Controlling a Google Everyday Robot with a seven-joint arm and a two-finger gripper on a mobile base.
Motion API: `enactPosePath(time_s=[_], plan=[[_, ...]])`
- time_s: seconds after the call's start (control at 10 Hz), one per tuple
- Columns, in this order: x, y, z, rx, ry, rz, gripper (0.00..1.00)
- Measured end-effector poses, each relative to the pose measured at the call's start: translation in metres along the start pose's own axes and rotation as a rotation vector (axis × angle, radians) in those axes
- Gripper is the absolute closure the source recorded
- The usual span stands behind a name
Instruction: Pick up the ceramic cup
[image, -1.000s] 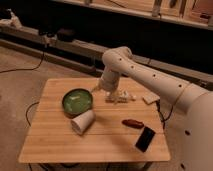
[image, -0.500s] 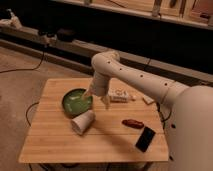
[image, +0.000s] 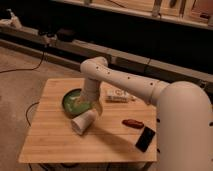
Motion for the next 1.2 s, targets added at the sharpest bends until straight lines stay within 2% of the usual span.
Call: enactPosePath(time_s=[0.2, 0.9, 1.2], plan=[[-0.007, -0.001, 0.017, -0.023, -0.018, 0.013, 0.20], [-0.008, -0.002, 0.018, -0.018, -0.022, 0.012, 0.20], [-0.025, -0.002, 0.035, -0.035, -0.058, -0.014, 0.20]])
